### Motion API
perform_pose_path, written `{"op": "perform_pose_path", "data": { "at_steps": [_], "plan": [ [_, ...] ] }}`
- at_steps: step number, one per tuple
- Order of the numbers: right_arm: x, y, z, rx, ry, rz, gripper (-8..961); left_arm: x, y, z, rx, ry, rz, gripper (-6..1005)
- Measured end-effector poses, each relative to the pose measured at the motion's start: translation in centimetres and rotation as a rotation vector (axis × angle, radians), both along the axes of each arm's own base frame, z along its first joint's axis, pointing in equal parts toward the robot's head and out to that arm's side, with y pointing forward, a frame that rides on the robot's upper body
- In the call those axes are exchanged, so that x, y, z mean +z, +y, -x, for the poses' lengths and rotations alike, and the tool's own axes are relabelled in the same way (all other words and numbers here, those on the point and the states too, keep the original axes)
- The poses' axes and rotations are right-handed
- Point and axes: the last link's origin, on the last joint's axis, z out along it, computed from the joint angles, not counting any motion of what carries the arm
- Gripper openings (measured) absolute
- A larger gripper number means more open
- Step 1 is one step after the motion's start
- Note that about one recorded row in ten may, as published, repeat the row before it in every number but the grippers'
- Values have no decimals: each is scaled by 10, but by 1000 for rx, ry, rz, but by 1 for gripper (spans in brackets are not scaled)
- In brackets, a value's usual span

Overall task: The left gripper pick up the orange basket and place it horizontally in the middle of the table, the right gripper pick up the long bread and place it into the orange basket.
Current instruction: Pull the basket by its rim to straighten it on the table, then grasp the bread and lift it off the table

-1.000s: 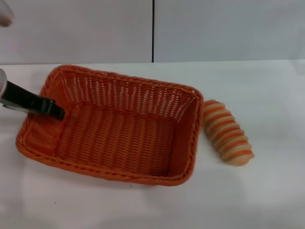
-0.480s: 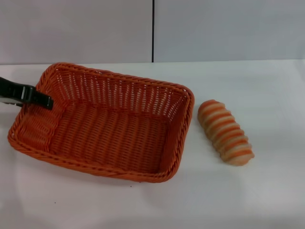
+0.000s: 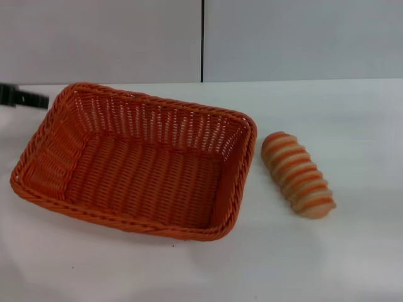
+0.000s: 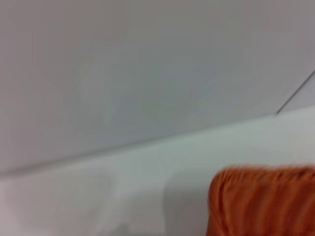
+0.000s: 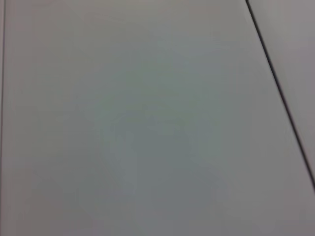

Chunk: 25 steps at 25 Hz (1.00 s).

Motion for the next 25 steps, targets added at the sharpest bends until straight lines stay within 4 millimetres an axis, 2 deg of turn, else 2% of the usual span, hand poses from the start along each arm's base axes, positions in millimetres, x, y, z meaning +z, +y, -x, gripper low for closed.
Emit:
{"op": "perform_pose_path", "data": {
  "at_steps": [1, 3, 6, 8, 11, 12, 15, 16, 17, 18, 20, 21, 23, 25],
  "plan": [
    [7, -6, -3, -2, 8, 28, 546, 7, 0, 2, -80, -26, -34, 682],
    [10, -9, -4, -4, 12, 48, 546, 7, 0, 2, -80, -26, -34, 682],
    [21, -19, -7, -25, -1, 204, 546, 17, -5, 16, -294, -127, -153, 682],
    [24, -22, -7, -37, -12, 241, 546, 18, -12, 29, -424, -191, -234, 681],
    [37, -31, -3, -114, -1, 461, 546, 15, -23, 45, -549, -230, -322, 681],
    [37, -31, -3, -114, -1, 461, 546, 15, -23, 45, -549, -230, -322, 681],
    [47, -36, 3, -228, 8, 640, 545, 2, -35, 61, -668, -261, -404, 681],
    [54, -38, 9, -331, 8, 756, 545, 0, -37, 63, -680, -264, -413, 681],
    [54, -38, 9, -331, 8, 756, 545, 0, -37, 63, -680, -264, -413, 681],
    [57, -39, 12, -382, 0, 811, 545, -10, -44, 70, -730, -288, -467, 681],
    [60, -40, 20, -460, -16, 910, 546, -16, -49, 72, -761, -314, -497, 681],
    [59, -38, 26, -526, -21, 1011, 546, -16, -49, 72, -761, -314, -497, 680],
    [56, -36, 28, -551, -22, 1060, 546, -19, -51, 73, -777, -324, -511, 680],
    [43, -30, 31, -588, -31, 1169, 546, -29, -56, 76, -804, -328, -514, 680]
  ]
}}
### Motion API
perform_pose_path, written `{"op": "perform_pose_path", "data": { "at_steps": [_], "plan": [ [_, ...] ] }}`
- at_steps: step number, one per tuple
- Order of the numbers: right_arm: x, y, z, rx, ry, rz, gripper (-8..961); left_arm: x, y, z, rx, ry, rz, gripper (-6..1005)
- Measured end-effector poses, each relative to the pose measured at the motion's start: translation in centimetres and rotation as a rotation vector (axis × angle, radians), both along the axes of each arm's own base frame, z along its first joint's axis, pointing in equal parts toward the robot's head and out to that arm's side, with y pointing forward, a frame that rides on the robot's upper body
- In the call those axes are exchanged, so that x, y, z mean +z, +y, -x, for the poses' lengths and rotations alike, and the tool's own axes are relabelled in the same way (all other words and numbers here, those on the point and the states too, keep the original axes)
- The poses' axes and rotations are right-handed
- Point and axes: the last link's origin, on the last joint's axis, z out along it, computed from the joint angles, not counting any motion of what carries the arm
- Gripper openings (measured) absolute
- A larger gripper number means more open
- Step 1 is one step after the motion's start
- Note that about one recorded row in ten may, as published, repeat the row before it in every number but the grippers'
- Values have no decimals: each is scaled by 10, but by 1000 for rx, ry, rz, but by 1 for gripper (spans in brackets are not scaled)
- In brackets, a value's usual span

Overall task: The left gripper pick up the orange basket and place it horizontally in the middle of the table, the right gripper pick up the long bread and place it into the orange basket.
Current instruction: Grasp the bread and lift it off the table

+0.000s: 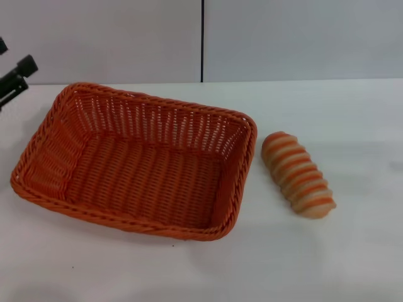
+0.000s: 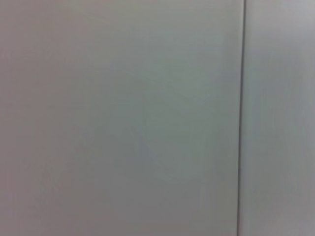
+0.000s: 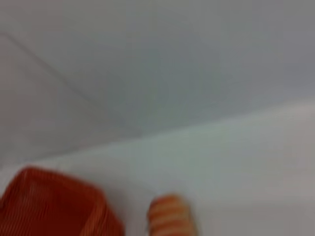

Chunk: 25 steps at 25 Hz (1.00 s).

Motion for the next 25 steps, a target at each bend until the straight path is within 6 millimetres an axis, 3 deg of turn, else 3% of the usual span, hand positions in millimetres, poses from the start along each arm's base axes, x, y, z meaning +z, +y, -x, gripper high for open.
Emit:
{"op": "perform_pose_path", "data": {
  "at_steps": [1, 2, 7, 17, 25],
  "plan": [
    [-17, 5, 0, -21, 14, 90, 546, -4, -1, 0, -7, -9, 7, 680],
    [-17, 5, 0, -21, 14, 90, 545, -4, -1, 0, -7, -9, 7, 680],
    [-64, 25, -4, -76, 13, 266, 545, -8, -7, 0, -28, -20, 14, 680],
    [-104, 42, -1, -84, -1, 350, 546, -10, -15, 4, -39, -18, 0, 679],
    [-122, 57, -3, -88, -20, 328, 546, -10, -16, 4, -40, -20, -2, 678]
  ]
}}
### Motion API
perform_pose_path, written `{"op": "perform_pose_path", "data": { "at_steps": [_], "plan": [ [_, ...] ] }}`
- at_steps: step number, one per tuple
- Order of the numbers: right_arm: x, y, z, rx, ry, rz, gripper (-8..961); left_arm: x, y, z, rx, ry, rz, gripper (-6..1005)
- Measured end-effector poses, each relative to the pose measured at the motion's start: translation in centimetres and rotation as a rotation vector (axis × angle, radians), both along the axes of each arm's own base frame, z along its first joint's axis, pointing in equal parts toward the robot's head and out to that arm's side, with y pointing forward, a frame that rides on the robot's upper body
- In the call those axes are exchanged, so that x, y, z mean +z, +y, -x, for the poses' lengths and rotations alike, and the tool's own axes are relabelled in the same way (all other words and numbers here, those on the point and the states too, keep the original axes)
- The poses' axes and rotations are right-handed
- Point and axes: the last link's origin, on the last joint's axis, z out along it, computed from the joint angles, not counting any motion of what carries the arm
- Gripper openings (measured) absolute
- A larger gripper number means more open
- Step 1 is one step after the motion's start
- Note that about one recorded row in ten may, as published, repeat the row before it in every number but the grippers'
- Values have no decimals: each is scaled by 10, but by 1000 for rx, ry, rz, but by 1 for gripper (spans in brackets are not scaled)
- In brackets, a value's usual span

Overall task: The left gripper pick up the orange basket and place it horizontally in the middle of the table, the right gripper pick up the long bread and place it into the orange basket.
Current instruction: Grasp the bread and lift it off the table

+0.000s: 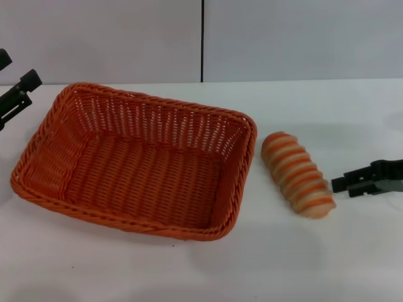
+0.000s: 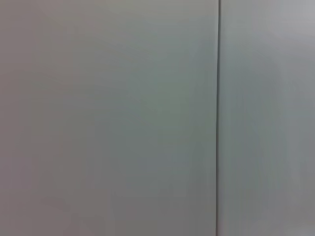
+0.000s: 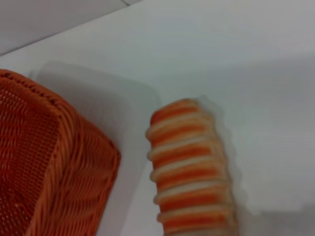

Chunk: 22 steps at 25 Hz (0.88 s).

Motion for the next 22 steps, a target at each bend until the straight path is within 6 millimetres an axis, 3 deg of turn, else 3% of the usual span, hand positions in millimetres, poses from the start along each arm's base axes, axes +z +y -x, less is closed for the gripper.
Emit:
{"op": "perform_pose_path", "data": {
  "at_steps": [10, 22],
  "plan": [
    [-23, 11, 18, 47, 42, 34, 545, 3, 5, 0, 4, 8, -19, 677],
    [-36, 12, 11, -5, 36, 22, 545, 4, 5, 4, 13, 27, -47, 676]
  ]
}}
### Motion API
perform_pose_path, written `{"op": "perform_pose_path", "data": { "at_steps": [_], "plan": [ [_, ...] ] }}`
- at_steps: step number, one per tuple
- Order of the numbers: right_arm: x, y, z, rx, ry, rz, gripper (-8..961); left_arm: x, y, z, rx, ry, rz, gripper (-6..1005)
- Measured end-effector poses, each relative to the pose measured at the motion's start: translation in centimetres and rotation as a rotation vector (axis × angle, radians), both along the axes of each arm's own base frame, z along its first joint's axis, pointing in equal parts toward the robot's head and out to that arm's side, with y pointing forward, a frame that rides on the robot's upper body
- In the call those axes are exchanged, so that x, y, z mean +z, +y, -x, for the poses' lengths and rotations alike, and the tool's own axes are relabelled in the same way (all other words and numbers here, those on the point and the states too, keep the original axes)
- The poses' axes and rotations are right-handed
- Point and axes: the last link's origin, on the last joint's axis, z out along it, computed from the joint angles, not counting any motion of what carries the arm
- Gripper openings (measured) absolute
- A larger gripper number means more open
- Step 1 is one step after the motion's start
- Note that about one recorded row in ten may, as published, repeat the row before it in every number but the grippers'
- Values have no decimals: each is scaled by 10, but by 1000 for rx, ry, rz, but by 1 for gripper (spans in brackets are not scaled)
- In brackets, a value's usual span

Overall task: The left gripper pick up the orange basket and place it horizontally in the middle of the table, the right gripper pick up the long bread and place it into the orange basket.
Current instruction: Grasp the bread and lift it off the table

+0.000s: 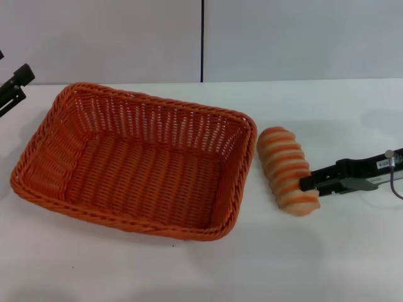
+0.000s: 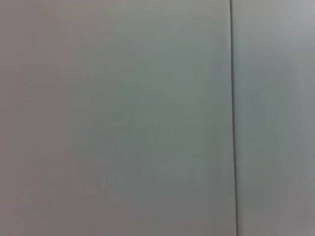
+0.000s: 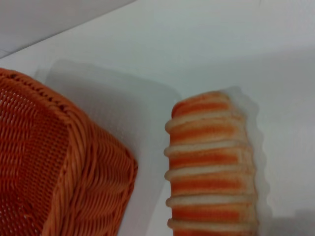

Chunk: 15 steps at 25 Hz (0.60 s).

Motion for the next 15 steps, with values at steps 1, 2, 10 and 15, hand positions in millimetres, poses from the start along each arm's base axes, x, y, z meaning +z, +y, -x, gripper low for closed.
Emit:
{"op": "perform_pose_path", "data": {
  "at_steps": [1, 2, 10, 15],
  "plan": [
    [-1, 1, 0, 1, -2, -3, 544, 0, 0, 0, 0, 0, 0, 676],
    [-2, 1, 1, 5, -2, -5, 543, 0, 0, 0, 0, 0, 0, 676],
    [-13, 7, 8, 41, 8, -33, 541, 3, -2, 2, 6, -9, -15, 676],
    [-17, 9, 11, 57, 34, -62, 540, 4, -6, 3, 5, -17, -18, 676]
  ]
}}
